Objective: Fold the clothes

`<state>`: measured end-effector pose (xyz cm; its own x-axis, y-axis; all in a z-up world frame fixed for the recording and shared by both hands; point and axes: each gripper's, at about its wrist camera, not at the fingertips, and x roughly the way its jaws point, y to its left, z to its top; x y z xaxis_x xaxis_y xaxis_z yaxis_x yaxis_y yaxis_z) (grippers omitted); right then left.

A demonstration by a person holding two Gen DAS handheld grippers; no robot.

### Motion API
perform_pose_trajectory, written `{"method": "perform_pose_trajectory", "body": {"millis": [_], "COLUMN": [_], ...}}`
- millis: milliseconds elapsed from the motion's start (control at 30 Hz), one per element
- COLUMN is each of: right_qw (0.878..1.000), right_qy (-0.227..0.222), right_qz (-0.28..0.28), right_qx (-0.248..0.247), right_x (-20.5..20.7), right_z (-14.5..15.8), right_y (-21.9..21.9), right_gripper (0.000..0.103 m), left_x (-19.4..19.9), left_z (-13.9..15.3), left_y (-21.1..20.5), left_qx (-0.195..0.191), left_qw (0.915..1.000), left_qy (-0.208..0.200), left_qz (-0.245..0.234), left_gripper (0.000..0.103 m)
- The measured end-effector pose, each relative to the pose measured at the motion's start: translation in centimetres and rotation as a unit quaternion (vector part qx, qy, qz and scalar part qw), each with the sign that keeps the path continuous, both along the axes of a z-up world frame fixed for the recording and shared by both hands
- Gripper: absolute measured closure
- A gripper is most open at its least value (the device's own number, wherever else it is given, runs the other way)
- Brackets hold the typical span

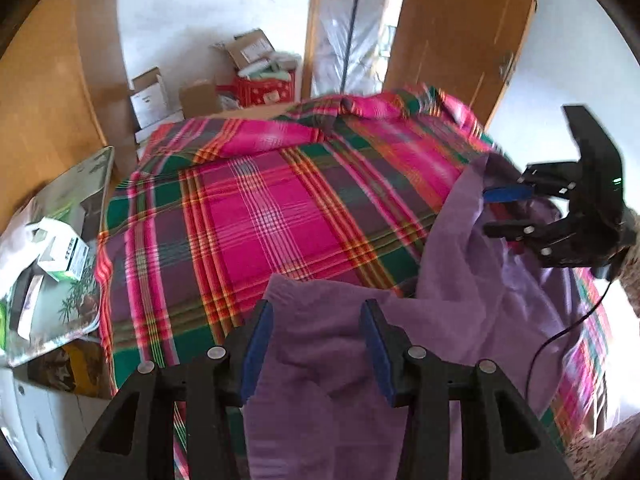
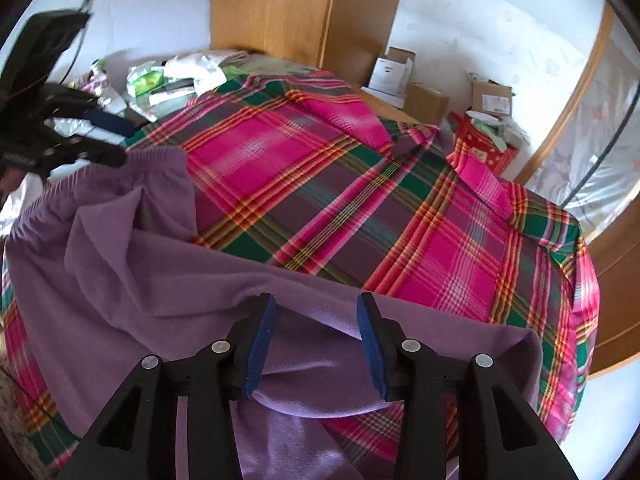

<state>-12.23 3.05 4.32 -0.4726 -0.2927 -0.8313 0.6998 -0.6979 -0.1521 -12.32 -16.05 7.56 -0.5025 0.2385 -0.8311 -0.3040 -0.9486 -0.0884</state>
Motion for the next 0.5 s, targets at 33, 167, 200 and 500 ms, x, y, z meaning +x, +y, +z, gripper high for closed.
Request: {"method": "perform_pose_trajectory", "body": {"millis": [33,167,200,500], "right_qw": [1.000,0.999,0.999,0.998], "right_qy": [-0.001,-0.001,-0.003,-0.018], "right_qz": [0.004,0.022,0.025,0.033], "right_qx": [0.004,0.024,0.026,0.045], "right_x": [-0.1,-0.3,-0.4,-1.5], "right_z": [-0.2,-0.9,-1.1,-2.6], "right_y": [0.0,-0.4,-0.5,-0.9], "right_gripper": [0.057,0.057,0.057,0.056], "left_x": [-0.6,-1.7,-1.9,-3.8], "left_z": [-0.5,-1.9,-2.2,-5.1], "left_y": [0.0,-0.7,-0.8,0.6], "left_qx": [-0.003,-0.001,0.002,-0.022], "left_qw": [0.9999,0.9994,0.9992,0.9965], "left_qy": [-0.010,-0.035,-0.040,-0.077], "left_qz": [-0.002,0.004,0.002,-0.024], "left_gripper": [0.057,0.057,0.057,0.057]}}
